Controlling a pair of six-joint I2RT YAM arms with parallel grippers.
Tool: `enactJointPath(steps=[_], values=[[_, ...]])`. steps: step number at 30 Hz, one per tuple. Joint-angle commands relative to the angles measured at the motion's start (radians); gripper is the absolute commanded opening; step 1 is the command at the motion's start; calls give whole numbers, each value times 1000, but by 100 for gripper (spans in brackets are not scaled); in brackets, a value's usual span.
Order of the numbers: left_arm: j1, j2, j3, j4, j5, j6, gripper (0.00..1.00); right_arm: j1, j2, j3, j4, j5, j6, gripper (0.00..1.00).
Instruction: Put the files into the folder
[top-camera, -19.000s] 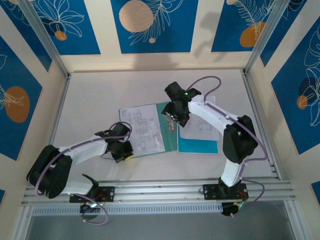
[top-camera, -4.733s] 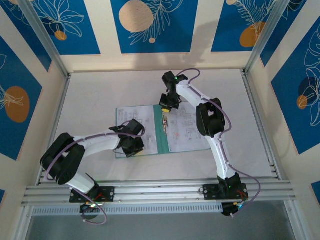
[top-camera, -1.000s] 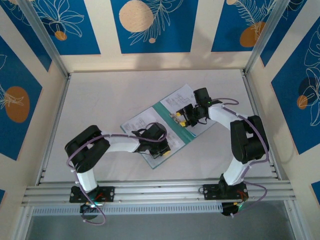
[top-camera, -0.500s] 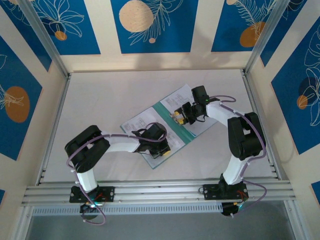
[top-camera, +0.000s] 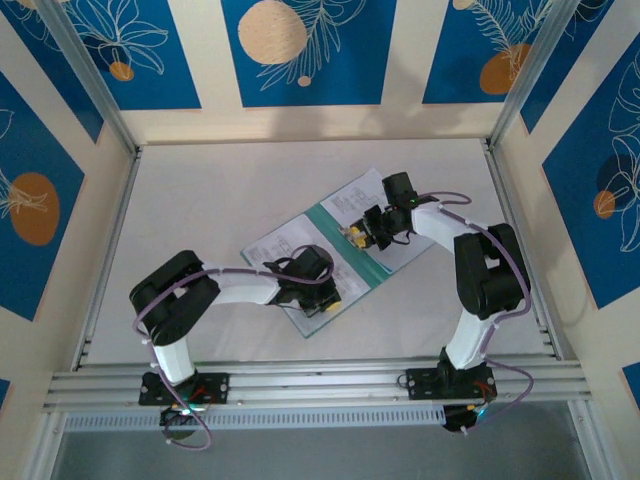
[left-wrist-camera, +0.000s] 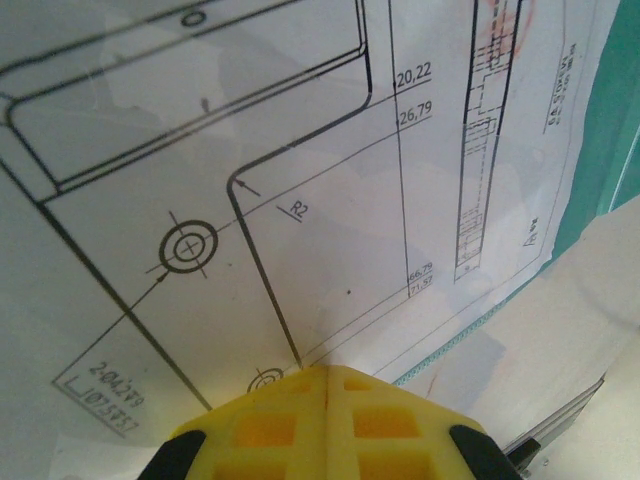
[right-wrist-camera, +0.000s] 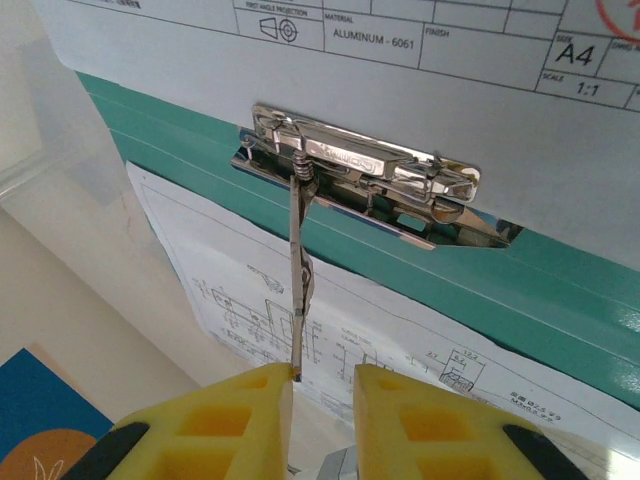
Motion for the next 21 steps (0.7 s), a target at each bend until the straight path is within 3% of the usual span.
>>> enactJointPath(steps=[1,21], values=[[-8,20,-6,-66,-14,4,0,5,16,18,-26,-13,-15,24],[-7,16,-4,-69,-15,7,0,6,28,27,-28,4,-18,16]])
